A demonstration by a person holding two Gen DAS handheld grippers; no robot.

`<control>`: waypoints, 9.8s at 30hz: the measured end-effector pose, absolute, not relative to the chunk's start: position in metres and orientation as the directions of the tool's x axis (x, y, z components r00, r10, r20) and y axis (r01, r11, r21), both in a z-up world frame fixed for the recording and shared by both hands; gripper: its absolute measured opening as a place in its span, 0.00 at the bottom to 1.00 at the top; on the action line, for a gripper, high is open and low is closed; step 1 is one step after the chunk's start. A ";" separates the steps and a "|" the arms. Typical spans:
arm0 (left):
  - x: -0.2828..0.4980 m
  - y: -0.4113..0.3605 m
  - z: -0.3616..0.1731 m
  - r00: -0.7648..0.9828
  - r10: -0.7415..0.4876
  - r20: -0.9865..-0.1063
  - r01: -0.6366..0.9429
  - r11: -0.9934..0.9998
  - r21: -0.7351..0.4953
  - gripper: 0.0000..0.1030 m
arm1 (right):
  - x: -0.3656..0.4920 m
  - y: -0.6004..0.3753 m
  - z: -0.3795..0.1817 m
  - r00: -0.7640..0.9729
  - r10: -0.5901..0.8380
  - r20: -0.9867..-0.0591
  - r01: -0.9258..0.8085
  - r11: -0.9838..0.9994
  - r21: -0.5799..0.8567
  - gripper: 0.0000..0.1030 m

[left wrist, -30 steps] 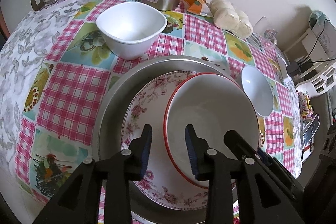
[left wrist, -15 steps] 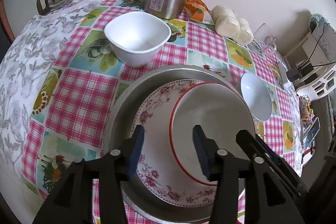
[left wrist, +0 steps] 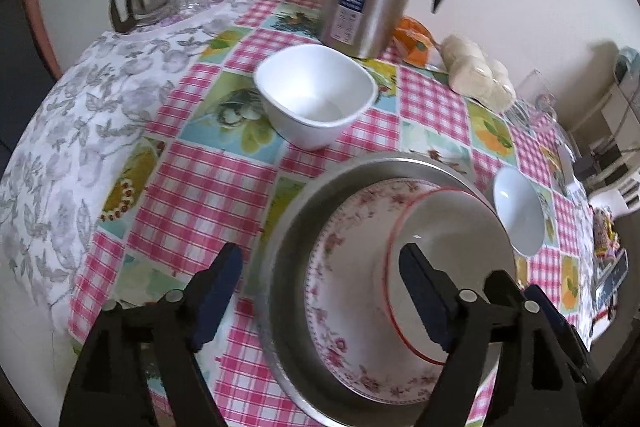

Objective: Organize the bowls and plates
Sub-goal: 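Open both grippers and pull them back from the stacked bowl, then move both grippers to the rim of the white square bowl, then close both grippers on the white square bowl rim, then lift the white square bowl with both grippers and carry it over the tray, then lower the white square bowl into the red-rimmed bowl with both grippers, then open both grippers and pull them back from the white square bowl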

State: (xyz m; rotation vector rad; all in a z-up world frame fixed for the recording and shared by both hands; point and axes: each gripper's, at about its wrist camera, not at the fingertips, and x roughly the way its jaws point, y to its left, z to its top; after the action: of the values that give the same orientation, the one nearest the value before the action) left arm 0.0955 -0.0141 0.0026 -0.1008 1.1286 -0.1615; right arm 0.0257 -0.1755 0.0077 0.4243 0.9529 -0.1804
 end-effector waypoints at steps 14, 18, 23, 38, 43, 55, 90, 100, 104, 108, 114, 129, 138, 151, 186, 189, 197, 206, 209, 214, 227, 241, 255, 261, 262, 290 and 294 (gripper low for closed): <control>0.099 0.004 0.007 0.469 -0.134 -0.873 0.021 0.990 -0.141 0.88 | 0.026 -0.176 0.006 0.569 0.012 -0.822 0.343 0.905 0.250 1.00; 0.100 0.008 0.007 0.487 -0.107 -0.867 0.007 0.993 -0.118 0.90 | 0.027 -0.173 0.007 0.573 0.003 -0.820 0.336 0.911 0.238 1.00; 0.102 0.018 0.009 0.504 -0.091 -0.859 -0.019 0.993 -0.116 0.90 | 0.028 -0.169 0.007 0.572 -0.002 -0.820 0.329 0.917 0.227 1.00; 0.116 0.064 0.025 0.566 -0.054 -0.823 -0.079 0.990 -0.120 0.90 | 0.028 -0.146 0.028 0.640 -0.003 -0.768 0.261 0.942 0.214 1.00; 0.121 0.069 0.025 0.580 -0.087 -0.810 -0.051 0.989 -0.142 0.90 | 0.030 -0.137 0.028 0.650 0.010 -0.759 0.242 0.945 0.219 1.00; 0.141 0.092 0.012 0.604 -0.135 -0.785 -0.082 0.970 -0.230 0.99 | 0.057 -0.126 0.038 0.637 0.036 -0.770 0.213 0.952 0.220 1.00; 0.259 0.069 -0.033 0.340 -0.422 -0.840 0.091 0.904 -0.418 0.74 | 0.221 -0.110 0.020 0.357 0.016 -0.934 0.236 0.966 0.107 0.89; 0.273 0.046 -0.055 0.274 -0.463 -0.843 0.113 0.886 -0.450 0.46 | 0.245 -0.092 -0.021 0.239 0.044 -0.970 0.212 0.973 0.097 0.54; 0.277 0.042 -0.062 0.262 -0.465 -0.846 0.109 0.885 -0.452 0.43 | 0.250 -0.092 -0.032 0.202 0.056 -0.978 0.209 0.973 0.099 0.46; 0.281 0.035 -0.067 0.245 -0.458 -0.854 0.109 0.889 -0.445 0.37 | 0.254 -0.093 -0.040 0.177 0.056 -0.983 0.210 0.973 0.093 0.40; 0.283 0.035 -0.072 0.232 -0.483 -0.844 0.087 0.875 -0.476 0.30 | 0.261 -0.090 -0.046 0.151 0.062 -0.987 0.203 0.975 0.092 0.30; 0.248 0.080 -0.066 0.253 -0.453 -0.855 0.038 0.888 -0.459 0.28 | 0.243 -0.048 -0.040 0.103 0.107 -0.989 0.097 0.988 0.117 0.20; 0.209 0.121 -0.063 0.293 -0.430 -0.854 -0.021 0.890 -0.456 0.28 | 0.217 -0.005 -0.040 0.086 0.142 -0.986 0.029 0.989 0.145 0.20; 0.154 0.140 -0.042 0.362 -0.352 -0.863 -0.063 0.914 -0.400 0.28 | 0.161 0.013 -0.018 0.167 0.217 -0.962 0.007 0.975 0.221 0.20; 0.069 0.017 0.088 0.564 -0.375 -0.735 0.202 0.926 -0.318 0.25 | 0.038 -0.113 0.108 0.611 0.208 -0.764 0.121 0.929 0.349 0.21; 0.064 0.004 0.088 0.562 -0.376 -0.737 0.228 0.927 -0.298 0.25 | 0.029 -0.127 0.101 0.620 0.206 -0.757 0.149 0.917 0.371 0.21; 0.052 -0.027 0.084 0.553 -0.371 -0.746 0.270 0.927 -0.261 0.25 | 0.011 -0.157 0.088 0.641 0.208 -0.739 0.195 0.887 0.418 0.21; 0.044 -0.045 0.077 0.537 -0.374 -0.756 0.289 0.924 -0.251 0.25 | -0.004 -0.177 0.088 0.658 0.195 -0.727 0.213 0.878 0.428 0.21; 0.045 -0.046 0.073 0.526 -0.379 -0.761 0.290 0.921 -0.258 0.25 | -0.005 -0.179 0.084 0.654 0.190 -0.733 0.222 0.877 0.426 0.21; 0.049 -0.039 0.066 0.512 -0.392 -0.764 0.276 0.918 -0.285 0.25 | -0.003 -0.175 0.082 0.649 0.185 -0.738 0.218 0.884 0.413 0.21; 0.056 -0.033 0.051 0.469 -0.404 -0.786 0.256 0.913 -0.317 0.27 | 0.002 -0.165 0.076 0.638 0.175 -0.750 0.214 0.895 0.391 0.21; 0.063 -0.035 0.036 0.424 -0.416 -0.804 0.235 0.908 -0.346 0.32 | 0.008 -0.168 0.063 0.620 0.184 -0.762 0.235 0.884 0.405 0.21; 0.068 -0.033 0.030 0.400 -0.427 -0.811 0.219 0.904 -0.368 0.32 | 0.013 -0.172 0.051 0.596 0.193 -0.780 0.266 0.868 0.419 0.23; 0.070 -0.032 0.027 0.389 -0.430 -0.815 0.201 0.903 -0.380 0.35 | 0.015 -0.173 0.047 0.588 0.196 -0.785 0.278 0.862 0.424 0.25; 0.070 -0.031 0.027 0.389 -0.429 -0.815 0.200 0.903 -0.380 0.35 | 0.015 -0.173 0.046 0.586 0.195 -0.786 0.280 0.862 0.423 0.26; 0.066 -0.032 0.038 0.420 -0.430 -0.799 0.214 0.903 -0.373 0.35 | 0.017 -0.175 0.043 0.588 0.185 -0.788 0.288 0.862 0.417 0.26; 0.063 -0.031 0.045 0.441 -0.422 -0.792 0.226 0.906 -0.358 0.36 | 0.015 -0.176 0.045 0.589 0.178 -0.789 0.288 0.865 0.410 0.26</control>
State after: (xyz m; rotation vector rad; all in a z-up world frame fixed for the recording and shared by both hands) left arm 0.0634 -0.0306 0.0453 -0.2109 1.0401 -0.4059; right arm 0.0153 -0.1761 0.0452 0.5415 0.9517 -0.0682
